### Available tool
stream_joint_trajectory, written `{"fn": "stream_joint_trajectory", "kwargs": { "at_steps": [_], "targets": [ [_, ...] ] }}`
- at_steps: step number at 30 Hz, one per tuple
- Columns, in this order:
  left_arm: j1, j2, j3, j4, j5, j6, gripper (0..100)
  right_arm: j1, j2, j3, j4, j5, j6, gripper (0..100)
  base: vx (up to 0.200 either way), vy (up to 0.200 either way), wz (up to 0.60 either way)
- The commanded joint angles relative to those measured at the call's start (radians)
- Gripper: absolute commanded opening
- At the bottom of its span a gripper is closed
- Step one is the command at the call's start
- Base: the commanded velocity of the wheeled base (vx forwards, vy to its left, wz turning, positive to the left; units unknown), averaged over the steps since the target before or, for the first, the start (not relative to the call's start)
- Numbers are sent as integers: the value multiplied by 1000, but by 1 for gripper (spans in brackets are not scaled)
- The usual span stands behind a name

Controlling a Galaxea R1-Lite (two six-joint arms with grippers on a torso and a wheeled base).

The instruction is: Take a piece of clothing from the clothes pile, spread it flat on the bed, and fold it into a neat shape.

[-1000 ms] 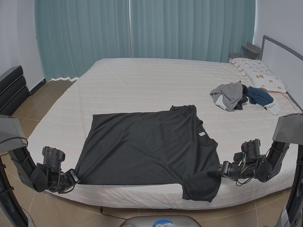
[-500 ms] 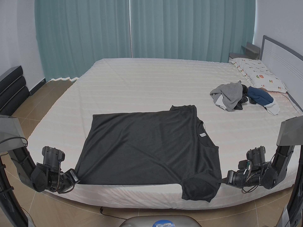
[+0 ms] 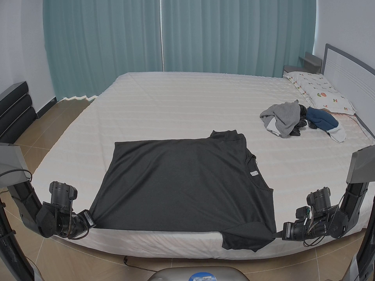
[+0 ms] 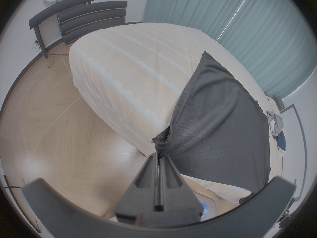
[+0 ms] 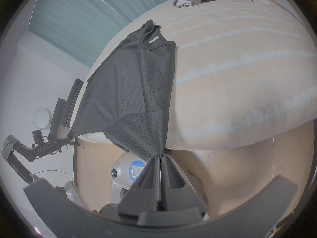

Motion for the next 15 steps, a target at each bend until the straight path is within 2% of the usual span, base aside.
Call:
{"fn": "stream_joint_trajectory", "kwargs": {
  "at_steps": [1, 15],
  "targets": [
    [9, -7, 1, 1, 4, 4, 0, 8, -21, 5, 3, 1, 0, 0, 0, 0, 0],
    [3, -2, -2, 82, -1, 34, 0, 84, -27, 18, 106, 1, -15, 0, 0, 0, 0]
  ]
}}
